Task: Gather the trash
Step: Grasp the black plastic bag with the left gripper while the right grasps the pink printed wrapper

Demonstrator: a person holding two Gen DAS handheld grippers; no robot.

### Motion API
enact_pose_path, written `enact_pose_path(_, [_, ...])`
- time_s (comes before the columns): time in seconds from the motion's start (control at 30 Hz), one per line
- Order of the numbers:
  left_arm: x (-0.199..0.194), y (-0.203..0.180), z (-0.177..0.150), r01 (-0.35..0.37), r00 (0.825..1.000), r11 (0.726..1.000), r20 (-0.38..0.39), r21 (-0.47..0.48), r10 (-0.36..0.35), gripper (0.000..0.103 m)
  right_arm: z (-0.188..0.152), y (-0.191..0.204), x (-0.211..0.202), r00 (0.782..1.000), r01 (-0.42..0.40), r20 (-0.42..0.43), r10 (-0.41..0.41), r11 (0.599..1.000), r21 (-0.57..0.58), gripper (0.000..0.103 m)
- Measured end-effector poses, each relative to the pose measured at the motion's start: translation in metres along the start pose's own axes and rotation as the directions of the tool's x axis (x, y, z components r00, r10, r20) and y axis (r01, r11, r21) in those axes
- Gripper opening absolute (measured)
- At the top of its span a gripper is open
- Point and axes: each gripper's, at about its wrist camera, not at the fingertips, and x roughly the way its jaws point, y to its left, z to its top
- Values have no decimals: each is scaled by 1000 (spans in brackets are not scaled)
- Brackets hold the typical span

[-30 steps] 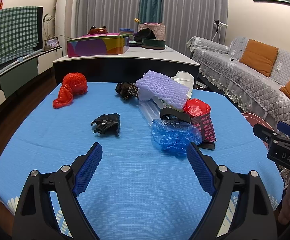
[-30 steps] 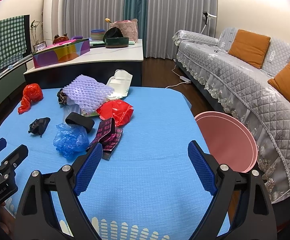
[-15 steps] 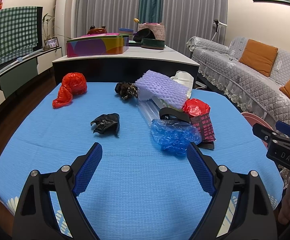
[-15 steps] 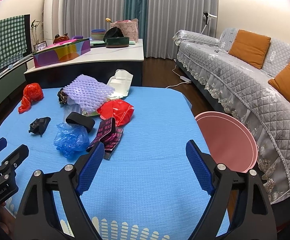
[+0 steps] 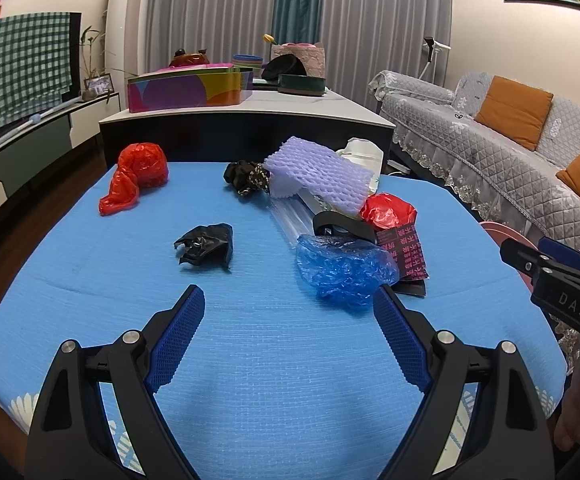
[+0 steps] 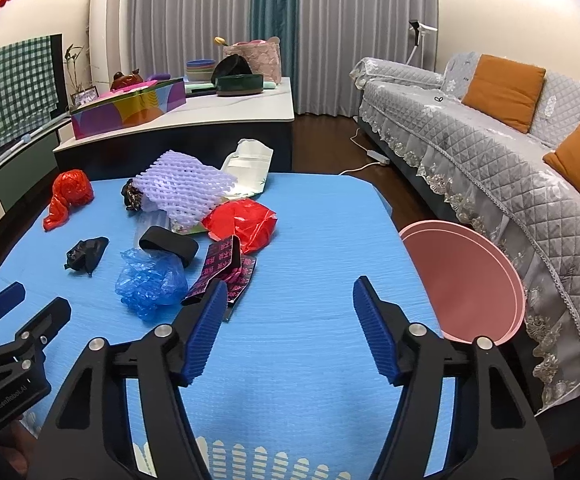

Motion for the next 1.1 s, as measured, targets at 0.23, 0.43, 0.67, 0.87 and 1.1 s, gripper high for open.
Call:
enact_pose_path(0.23, [4, -1, -1, 5, 1000, 1000, -9, -1, -5, 79, 2, -2, 3, 1000, 5, 11, -5, 1000, 19, 57])
enact_pose_path(0.43, [8, -2, -1, 6, 1000, 1000, -16, 0, -6, 72, 2, -5, 8, 1000, -3, -2, 3, 999, 34, 53])
enact_pose_path(0.67, [14, 2, 1, -14, 1000, 1000, -21, -9, 14, 62, 7, -12, 12, 1000, -27, -6, 27, 996, 80, 53])
enact_pose_path(0.87, [23, 13, 7, -48, 999, 998, -23, -37, 47, 61, 9, -13, 25, 997, -71, -21, 74, 992, 108, 53])
enact_pose_path(1.1, [43, 33, 24, -124, 992, 990, -29, -66, 122, 60, 11, -3, 49, 987, -144, -57, 153, 980, 137, 53])
